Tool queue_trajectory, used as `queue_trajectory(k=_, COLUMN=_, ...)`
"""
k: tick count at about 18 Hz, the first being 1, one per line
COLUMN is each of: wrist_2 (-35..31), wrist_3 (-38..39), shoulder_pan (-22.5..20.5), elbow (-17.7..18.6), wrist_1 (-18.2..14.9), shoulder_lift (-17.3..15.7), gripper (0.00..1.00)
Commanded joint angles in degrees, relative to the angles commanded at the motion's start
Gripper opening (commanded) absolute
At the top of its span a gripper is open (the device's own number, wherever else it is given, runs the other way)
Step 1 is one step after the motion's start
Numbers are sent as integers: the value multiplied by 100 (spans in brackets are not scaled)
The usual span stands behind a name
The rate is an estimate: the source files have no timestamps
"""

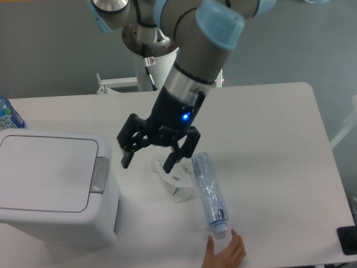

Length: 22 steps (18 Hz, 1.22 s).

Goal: Open the trash can
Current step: 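Move the gripper down toward the grey tab on the trash can, then press the gripper finger down on the grey tab to pop the lid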

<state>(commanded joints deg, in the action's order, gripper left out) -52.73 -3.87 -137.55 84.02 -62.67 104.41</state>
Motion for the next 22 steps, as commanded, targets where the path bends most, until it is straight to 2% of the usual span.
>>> queue_trajectory(k=7, wrist_2=-17, wrist_3=9, shoulder_pan=79, elbow=35, wrist_1=114, shoulder_lift=62, gripper=100)
queue_trajectory(k=22, wrist_2=-62, wrist_3=0, shoulder_pan=132, elbow=79, wrist_1=132, shoulder_lift=167, gripper=100)
